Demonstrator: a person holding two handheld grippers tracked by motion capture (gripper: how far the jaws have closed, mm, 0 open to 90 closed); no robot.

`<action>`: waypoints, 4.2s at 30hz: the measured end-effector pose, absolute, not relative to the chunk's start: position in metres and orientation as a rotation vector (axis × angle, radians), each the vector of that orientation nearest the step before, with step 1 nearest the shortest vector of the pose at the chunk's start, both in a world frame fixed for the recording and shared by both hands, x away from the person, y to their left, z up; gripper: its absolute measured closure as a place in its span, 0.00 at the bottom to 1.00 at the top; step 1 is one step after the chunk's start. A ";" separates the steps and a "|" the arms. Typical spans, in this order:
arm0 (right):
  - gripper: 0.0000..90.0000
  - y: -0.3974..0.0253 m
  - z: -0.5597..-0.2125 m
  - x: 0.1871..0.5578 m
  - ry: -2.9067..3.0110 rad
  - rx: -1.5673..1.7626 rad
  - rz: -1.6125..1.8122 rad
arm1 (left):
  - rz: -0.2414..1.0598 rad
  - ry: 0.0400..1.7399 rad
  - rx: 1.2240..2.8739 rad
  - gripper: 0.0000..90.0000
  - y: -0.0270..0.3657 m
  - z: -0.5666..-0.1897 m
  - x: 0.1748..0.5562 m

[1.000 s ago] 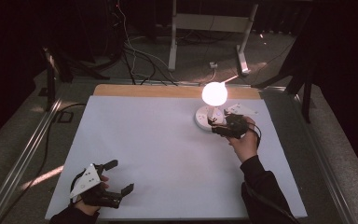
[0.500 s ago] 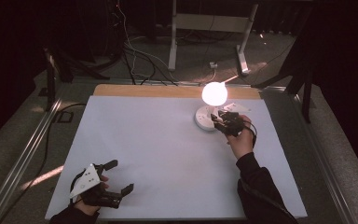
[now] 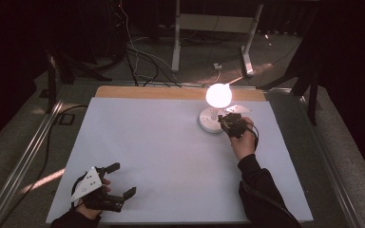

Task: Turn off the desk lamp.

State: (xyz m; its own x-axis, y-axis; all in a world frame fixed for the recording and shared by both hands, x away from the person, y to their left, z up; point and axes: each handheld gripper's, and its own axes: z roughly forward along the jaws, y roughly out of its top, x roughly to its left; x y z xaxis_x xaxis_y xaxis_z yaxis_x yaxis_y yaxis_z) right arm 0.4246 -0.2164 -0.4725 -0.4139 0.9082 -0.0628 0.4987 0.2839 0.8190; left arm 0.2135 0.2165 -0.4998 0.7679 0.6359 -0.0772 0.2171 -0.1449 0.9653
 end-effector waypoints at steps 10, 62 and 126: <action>1.00 -0.207 -0.486 0.432 2.078 1.272 0.956 | 0.416 0.680 1.714 0.01 0.217 -0.500 0.213; 1.00 -0.205 -0.487 0.437 2.099 1.299 0.942 | 0.414 0.685 1.713 0.01 0.217 -0.500 0.213; 1.00 -0.203 -0.490 0.433 2.071 1.301 0.978 | 0.414 0.683 1.710 0.01 0.217 -0.500 0.213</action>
State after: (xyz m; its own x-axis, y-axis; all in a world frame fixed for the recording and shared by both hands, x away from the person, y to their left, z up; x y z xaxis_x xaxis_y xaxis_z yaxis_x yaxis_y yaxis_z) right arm 0.4327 -0.2033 -0.4895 -0.4168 0.9082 -0.0387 0.5472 0.2847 0.7871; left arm 0.2126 0.2171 -0.4997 0.7654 0.6382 -0.0833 0.2214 -0.1395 0.9652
